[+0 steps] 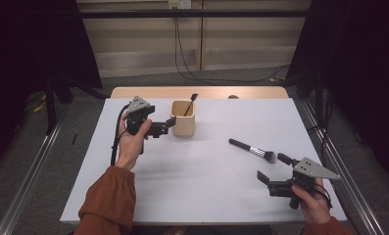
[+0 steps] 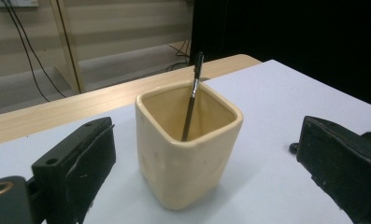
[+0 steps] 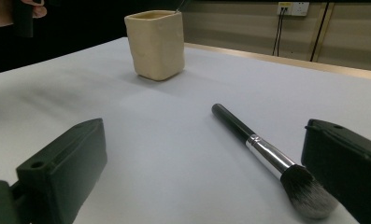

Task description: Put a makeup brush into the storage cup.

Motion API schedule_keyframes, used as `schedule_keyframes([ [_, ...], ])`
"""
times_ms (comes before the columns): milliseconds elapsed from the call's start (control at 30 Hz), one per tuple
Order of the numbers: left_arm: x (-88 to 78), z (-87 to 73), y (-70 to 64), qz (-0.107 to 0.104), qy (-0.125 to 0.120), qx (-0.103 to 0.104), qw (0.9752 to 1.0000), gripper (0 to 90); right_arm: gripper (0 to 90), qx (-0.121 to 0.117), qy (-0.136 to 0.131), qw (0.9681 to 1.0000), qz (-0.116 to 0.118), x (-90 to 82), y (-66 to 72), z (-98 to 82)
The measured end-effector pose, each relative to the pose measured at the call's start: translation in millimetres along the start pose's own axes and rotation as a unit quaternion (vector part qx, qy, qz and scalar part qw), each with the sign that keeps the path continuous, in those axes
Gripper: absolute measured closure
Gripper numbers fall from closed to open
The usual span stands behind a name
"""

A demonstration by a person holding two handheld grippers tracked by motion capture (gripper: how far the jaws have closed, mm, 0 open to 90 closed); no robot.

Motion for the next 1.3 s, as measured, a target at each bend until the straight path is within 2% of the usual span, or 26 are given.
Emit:
schedule_keyframes([
  [100, -2.3, -4.0, 2.8, -0.011, -0.003, -0.016, 0.9998, 4.7, 0.0, 0.000, 0.000, 1.0000, 0.000, 0.0, 0.1, 0.1],
  [167, -4.9, -5.9, 4.1, -0.007, -0.017, -0.021, 0.9996, 4.7, 0.0, 0.001, 0.000, 1.0000, 0.000, 0.2, 0.1, 0.0],
  [467, -21.1, -14.4, 6.2, 0.001, -0.022, -0.013, 0.9997, 4.1, 0.0, -0.001, 0.000, 1.0000, 0.000, 0.1, 0.3, 0.1],
  [633, -30.1, -20.9, 4.6, -0.003, -0.019, 0.001, 0.9998, 4.1, 0.0, -0.001, 0.000, 1.0000, -0.001, -0.1, 0.2, 0.1],
  [767, -36.7, -24.7, 3.0, -0.004, -0.026, -0.003, 0.9997, 4.1, 0.0, 0.002, 0.000, 1.0000, -0.001, -0.3, 0.3, 0.3],
  [900, -43.0, -29.1, 2.7, -0.006, -0.029, 0.008, 0.9995, 4.0, 0.0, 0.003, -0.001, 1.0000, -0.001, -0.3, 0.2, 0.3],
  [1033, -49.1, -34.4, 1.4, -0.010, -0.035, 0.003, 0.9993, 3.6, 0.0, 0.003, 0.000, 1.0000, -0.001, -0.3, 0.3, 0.2],
  [1200, -60.3, -40.9, 3.9, 0.004, -0.034, 0.000, 0.9994, 3.8, 0.0, 0.003, -0.001, 1.0000, -0.002, -0.5, 0.0, 0.2],
  [1300, -67.3, -43.2, 5.8, 0.005, -0.039, -0.002, 0.9992, 3.9, 0.0, 0.003, 0.000, 1.0000, -0.002, -0.4, 0.1, 0.2],
])
Point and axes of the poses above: each handheld gripper's, and its own axes: x roughly forward along the jaws, z roughly out of its top, y roughly to its left, the point moved 3 cm from there along x, roughly forward along the jaws, and after that the axes turned 9 degrees about z, right-handed, at the moved point
